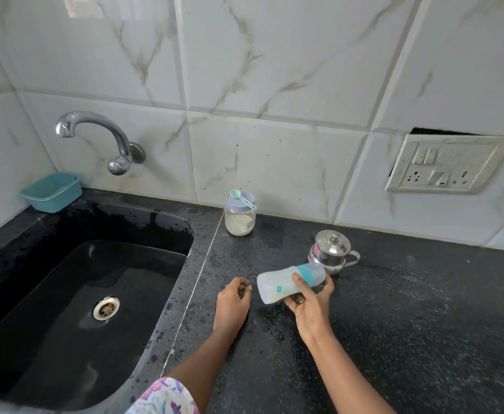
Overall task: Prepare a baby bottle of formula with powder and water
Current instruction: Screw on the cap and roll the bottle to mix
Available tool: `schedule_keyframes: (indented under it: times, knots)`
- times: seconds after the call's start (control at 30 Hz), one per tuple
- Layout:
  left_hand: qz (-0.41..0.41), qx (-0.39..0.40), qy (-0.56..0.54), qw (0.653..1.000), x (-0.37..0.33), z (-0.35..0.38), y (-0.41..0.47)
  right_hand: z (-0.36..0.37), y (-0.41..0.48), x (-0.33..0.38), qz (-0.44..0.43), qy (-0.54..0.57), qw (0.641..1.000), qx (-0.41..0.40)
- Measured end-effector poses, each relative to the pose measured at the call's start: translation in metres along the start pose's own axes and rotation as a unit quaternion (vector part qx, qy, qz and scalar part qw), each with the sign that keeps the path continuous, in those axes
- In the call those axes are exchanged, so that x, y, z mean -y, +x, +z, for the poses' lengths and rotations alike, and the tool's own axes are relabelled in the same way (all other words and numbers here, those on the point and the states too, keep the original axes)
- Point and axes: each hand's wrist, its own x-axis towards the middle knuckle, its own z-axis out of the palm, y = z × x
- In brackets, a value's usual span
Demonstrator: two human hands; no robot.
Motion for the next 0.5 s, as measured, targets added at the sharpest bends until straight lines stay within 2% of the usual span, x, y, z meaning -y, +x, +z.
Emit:
schedule_keyframes:
  times: [0.07,0.2,0.37,0.5]
  knots:
    - [-0.001,0.0,0.0,1.0,-0.0003,0.0002,0.0005,0.0,-0.0008,0.0024,-0.005,-0.008,1.0,0.007]
    - [-0.005,0.002,0.005,1.0,-0.0001,0.0003,0.0001,-0.0012,0.0035,0.0,-0.013,0.044,0.998,-0.038]
    - [-0.002,0.0,0.006,1.0,-0.0008,0.0008,0.0008,-0.001,-0.0019,0.0004,-0.004,-0.004,1.0,-0.002]
    - [-0.006,0.002,0.005,1.0,-0.0007,0.0003,-0.0002,-0.0035,0.0006,-0.0046,-0.007,0.04,0.998,-0.037]
